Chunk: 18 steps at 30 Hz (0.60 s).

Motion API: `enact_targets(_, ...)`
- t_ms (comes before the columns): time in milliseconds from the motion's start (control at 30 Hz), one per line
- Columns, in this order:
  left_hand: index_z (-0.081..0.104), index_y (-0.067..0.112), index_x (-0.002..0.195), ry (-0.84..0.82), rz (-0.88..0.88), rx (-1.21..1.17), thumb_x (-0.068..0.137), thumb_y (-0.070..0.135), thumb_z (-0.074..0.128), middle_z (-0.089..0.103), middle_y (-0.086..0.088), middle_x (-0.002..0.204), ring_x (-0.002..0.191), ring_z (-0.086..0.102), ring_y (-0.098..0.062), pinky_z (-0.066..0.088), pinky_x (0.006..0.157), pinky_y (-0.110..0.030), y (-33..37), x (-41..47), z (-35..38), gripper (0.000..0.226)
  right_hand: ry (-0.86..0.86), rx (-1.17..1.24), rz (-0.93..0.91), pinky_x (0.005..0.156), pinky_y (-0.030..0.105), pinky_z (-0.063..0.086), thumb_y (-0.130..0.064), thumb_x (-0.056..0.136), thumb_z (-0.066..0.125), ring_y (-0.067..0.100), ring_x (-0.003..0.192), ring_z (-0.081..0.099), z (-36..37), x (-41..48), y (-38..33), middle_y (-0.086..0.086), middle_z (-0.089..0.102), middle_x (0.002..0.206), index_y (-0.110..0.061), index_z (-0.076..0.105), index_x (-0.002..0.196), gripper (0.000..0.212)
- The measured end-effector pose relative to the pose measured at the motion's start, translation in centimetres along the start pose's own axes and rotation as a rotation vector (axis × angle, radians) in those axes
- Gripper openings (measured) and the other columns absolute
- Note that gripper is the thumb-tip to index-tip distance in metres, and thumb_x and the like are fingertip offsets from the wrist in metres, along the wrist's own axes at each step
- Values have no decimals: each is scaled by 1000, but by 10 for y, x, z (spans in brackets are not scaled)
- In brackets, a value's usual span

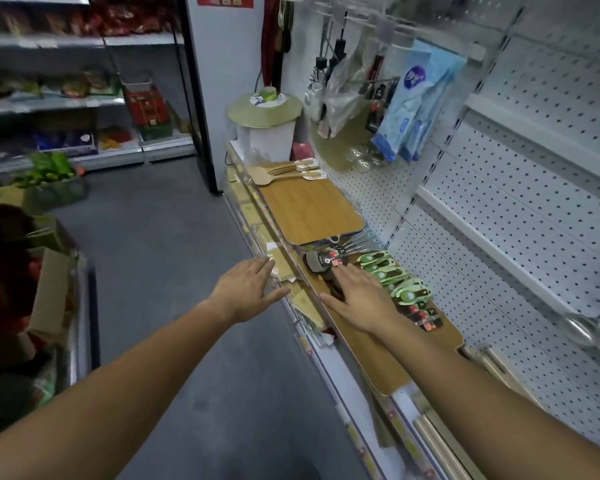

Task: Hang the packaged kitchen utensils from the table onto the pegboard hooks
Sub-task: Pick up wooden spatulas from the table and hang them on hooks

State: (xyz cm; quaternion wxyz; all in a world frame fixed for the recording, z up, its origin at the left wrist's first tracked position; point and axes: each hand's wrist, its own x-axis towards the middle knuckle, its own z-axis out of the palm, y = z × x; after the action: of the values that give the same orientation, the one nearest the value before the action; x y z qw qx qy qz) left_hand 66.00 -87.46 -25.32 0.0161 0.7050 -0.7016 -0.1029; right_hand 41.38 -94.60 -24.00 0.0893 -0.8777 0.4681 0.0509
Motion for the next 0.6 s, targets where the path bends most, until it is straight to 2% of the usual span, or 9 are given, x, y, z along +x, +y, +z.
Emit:
enact_targets(167,20,17,155,-8,13,4,91,73,21,23,-2,162,149,19,-18,15,121,-34,-39,73,1,85,-3,19,-3,124,41,13,-74,94,28,22,153,20,7,82,7,4,24,165,-20,21,158,84)
enact_targets(333,19,18,156,-61,-19,26,92,72,22,22,-1,162,149,18,-18,15,121,-33,-81,149,-11,83,8,77,20,124,40,12,-70,97,26,22,153,18,5,177,23,5,21,166,-15,19,159,83)
enact_targets(467,20,18,155,-99,-63,16,91,73,20,23,-1,162,149,20,-18,17,120,-35,-113,201,-27,85,-25,117,24,125,41,16,-75,95,22,21,153,20,8,243,26,3,21,166,-20,17,159,85)
enact_targets(600,19,18,156,-124,-91,-15,81,79,9,21,0,162,150,17,-18,15,121,-34,-146,245,-42,97,-47,148,4,125,41,12,-74,95,25,20,153,19,-6,303,23,2,21,166,-22,15,160,84)
